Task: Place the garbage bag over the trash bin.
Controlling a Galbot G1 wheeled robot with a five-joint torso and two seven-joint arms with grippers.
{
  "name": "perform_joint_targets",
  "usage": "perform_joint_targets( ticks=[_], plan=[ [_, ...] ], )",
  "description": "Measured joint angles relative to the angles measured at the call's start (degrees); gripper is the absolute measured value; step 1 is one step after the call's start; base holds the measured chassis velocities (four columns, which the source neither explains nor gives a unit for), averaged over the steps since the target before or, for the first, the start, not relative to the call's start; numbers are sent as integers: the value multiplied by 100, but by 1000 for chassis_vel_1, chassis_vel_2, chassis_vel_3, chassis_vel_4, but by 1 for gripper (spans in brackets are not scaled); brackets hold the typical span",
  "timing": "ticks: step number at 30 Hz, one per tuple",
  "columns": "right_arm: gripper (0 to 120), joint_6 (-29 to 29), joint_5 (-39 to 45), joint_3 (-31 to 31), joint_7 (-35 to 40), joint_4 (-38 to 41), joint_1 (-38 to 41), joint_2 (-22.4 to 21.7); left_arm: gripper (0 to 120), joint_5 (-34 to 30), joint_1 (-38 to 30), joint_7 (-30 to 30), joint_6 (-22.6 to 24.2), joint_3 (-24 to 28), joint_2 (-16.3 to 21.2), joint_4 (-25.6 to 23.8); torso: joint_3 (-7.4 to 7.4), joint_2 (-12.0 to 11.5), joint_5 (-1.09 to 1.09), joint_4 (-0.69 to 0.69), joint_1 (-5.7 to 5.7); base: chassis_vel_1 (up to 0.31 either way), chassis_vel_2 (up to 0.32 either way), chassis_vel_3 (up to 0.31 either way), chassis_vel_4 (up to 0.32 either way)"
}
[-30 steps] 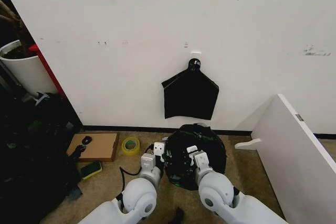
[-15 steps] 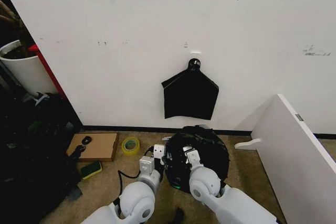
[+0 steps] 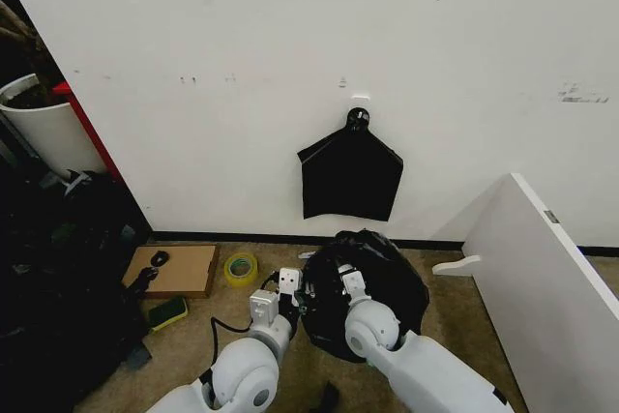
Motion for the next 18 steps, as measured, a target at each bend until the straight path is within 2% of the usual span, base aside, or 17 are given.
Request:
perform_joint_targets(
  ticks=[10,18],
  plan=[
    [0,2,-6,22,-32,-16,-26,-46,0,12,33,25,-10,-36,12,-10,0,0,0,0,0,0,0,0,0],
    [0,-1,-260,-23,-87,765,-277,-262,0,-80,-22,-39,-53,-146,-6,147,0,0,0,0,0,0,0,0,0]
  ],
)
